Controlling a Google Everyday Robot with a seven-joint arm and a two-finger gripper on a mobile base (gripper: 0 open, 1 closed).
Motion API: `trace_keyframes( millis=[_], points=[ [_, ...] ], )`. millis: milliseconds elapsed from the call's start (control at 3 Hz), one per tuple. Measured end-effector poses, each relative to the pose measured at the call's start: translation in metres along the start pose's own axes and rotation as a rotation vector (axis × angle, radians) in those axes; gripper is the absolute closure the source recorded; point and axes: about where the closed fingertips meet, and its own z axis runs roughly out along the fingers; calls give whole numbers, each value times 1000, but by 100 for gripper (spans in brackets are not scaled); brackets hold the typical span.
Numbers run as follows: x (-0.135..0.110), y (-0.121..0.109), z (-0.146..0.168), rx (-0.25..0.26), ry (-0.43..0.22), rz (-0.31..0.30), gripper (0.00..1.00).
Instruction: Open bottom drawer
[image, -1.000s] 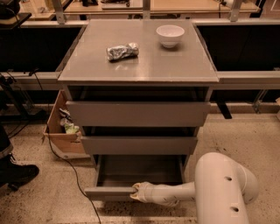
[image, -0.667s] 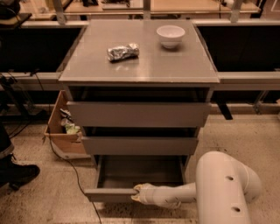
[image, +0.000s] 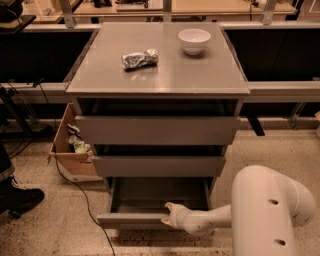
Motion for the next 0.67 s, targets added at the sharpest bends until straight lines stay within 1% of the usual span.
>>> trace_keyframes(
  millis=[333,667],
  points=[
    [-19,8,-42,-3,14,-52,0],
    [-38,-3,-61,-20,16,-92,100]
  ],
)
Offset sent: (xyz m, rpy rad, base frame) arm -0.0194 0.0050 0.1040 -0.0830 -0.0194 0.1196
